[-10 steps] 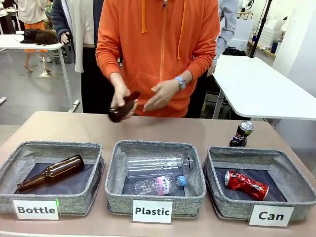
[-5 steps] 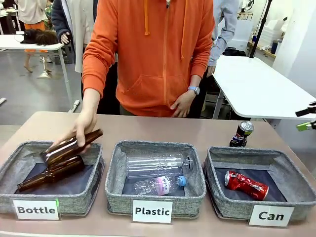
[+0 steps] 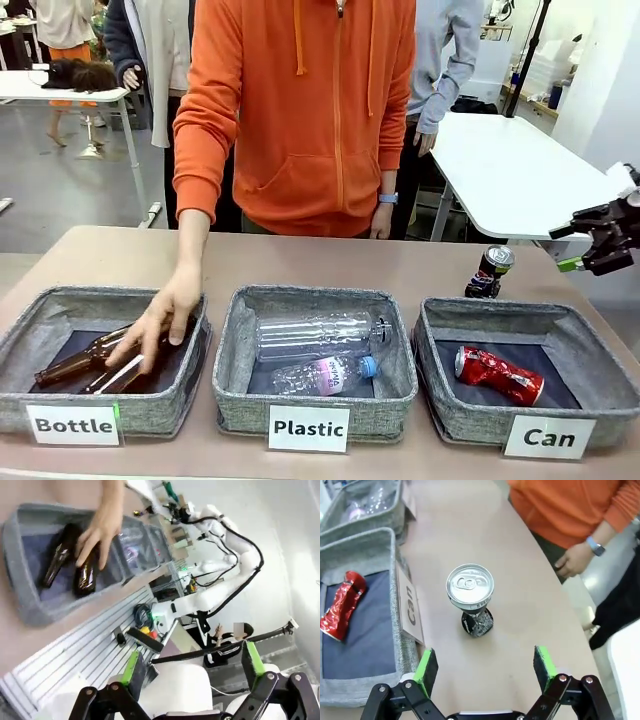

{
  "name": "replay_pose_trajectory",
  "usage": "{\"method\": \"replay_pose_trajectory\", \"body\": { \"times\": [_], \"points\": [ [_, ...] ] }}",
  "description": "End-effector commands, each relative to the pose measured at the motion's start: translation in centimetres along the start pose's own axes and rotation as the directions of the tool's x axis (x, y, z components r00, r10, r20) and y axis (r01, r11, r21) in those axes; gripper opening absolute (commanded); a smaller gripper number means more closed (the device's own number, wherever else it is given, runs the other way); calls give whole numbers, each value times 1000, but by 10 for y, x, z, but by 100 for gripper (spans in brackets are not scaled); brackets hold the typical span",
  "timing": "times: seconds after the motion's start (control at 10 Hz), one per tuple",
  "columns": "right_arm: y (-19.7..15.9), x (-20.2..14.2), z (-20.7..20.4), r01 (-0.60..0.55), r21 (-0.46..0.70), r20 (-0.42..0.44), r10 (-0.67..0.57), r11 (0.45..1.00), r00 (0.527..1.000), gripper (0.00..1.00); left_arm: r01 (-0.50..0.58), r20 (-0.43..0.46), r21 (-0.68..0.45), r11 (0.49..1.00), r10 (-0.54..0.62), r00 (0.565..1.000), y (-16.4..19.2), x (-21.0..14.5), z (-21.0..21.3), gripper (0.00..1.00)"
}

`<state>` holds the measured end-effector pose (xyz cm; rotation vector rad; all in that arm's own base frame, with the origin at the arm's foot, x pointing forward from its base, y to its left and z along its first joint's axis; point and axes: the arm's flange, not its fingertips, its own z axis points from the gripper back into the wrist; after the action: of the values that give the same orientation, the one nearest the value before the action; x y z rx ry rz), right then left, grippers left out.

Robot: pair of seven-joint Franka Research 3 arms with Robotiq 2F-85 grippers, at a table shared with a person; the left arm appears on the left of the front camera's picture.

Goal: Sort the can waste into the basket.
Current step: Pick up the can waste from the table and place it in the right Fabric basket.

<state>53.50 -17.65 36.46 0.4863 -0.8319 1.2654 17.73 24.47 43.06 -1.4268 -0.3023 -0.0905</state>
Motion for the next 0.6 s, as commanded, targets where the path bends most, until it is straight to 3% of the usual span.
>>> {"method": "replay_pose_trajectory", "body": {
  "times": [0.0, 0.2, 0.5],
  "points": [
    [-17, -9, -16, -55, 43, 30, 54, 998, 998, 100, -21, 70, -28, 999, 23, 997, 8, -12, 29, 100],
    [-21, -16, -32, -53, 74, 44, 50, 996, 998, 100, 3, 101, -70, 998, 5, 995, 9, -13, 33, 100],
    [-22, -22, -44, -32, 83, 49, 28, 996, 998, 100, -23, -11, -13, 1000, 23, 1000, 10, 3, 5, 100]
  ]
}}
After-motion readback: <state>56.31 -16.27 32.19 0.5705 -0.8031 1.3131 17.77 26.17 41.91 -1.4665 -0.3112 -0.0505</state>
